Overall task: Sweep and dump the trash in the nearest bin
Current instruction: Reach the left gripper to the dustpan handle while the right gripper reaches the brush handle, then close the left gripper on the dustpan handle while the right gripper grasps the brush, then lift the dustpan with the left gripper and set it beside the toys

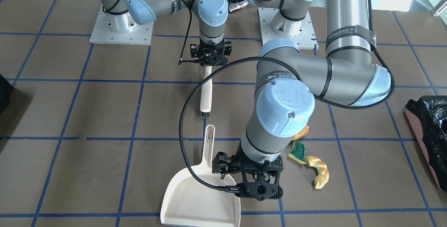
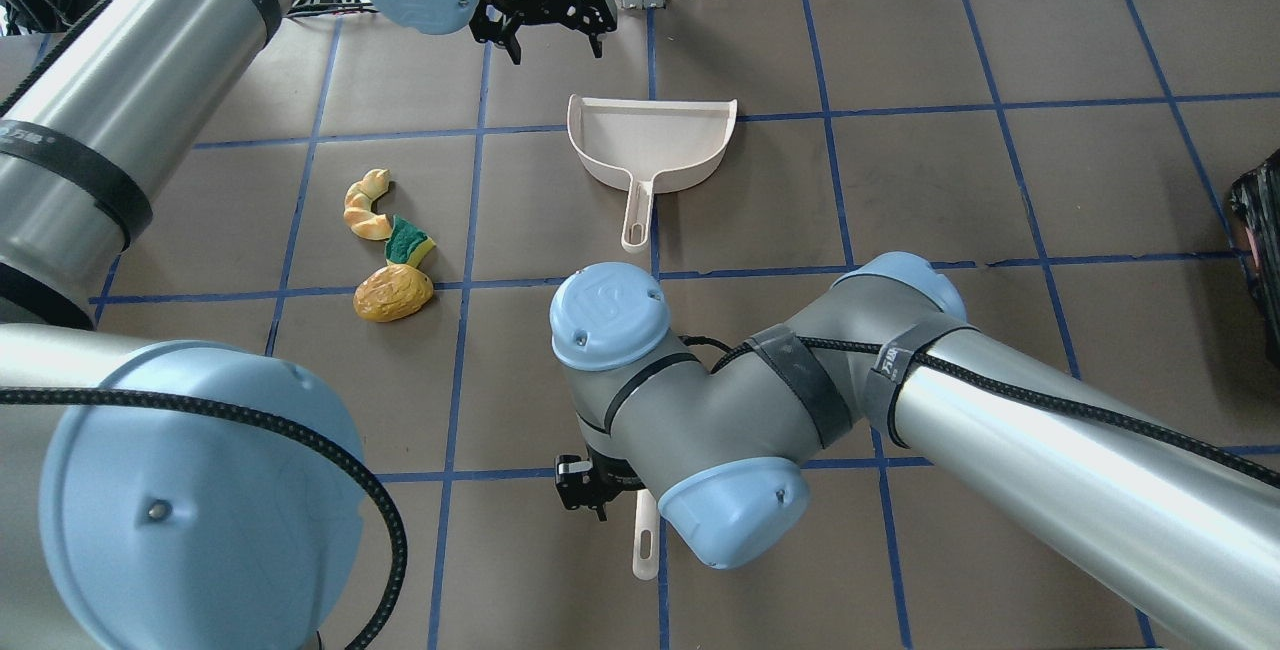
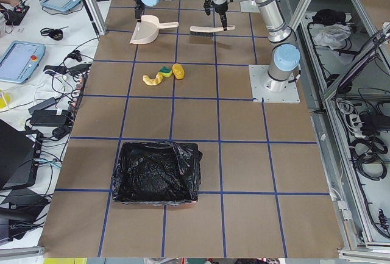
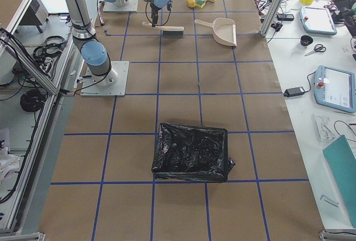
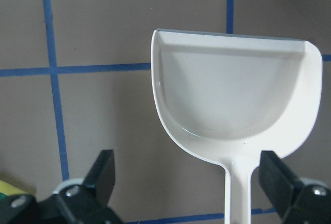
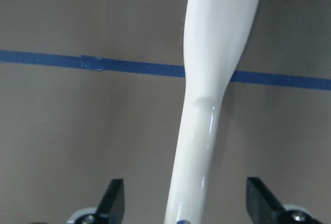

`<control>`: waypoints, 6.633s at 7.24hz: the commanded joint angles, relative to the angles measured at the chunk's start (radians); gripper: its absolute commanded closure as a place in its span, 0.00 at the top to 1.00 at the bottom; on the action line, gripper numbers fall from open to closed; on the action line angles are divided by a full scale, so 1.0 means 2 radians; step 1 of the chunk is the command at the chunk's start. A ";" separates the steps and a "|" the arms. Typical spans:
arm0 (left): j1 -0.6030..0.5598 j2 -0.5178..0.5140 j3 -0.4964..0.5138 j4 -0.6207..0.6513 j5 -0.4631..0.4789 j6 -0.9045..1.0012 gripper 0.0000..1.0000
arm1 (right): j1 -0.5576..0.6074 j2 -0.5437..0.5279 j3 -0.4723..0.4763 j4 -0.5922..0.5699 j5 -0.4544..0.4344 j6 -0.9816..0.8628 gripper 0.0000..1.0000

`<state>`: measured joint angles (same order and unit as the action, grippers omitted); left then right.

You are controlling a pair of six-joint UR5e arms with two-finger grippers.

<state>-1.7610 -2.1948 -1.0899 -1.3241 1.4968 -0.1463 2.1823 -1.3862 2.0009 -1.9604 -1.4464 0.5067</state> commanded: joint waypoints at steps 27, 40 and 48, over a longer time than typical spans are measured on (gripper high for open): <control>-0.038 0.043 -0.128 0.008 0.022 -0.014 0.00 | 0.015 -0.015 0.024 -0.014 0.014 0.099 0.00; 0.223 0.159 -0.174 -0.078 0.111 0.671 0.00 | 0.010 0.008 -0.006 -0.026 0.025 0.406 0.00; 0.362 0.112 -0.186 0.041 0.113 1.076 0.00 | 0.009 0.056 -0.125 0.036 0.011 0.401 0.00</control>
<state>-1.0685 -1.9375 -1.4606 -1.3144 1.7227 1.9115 2.2009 -1.3109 1.8124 -1.9088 -1.4202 1.3088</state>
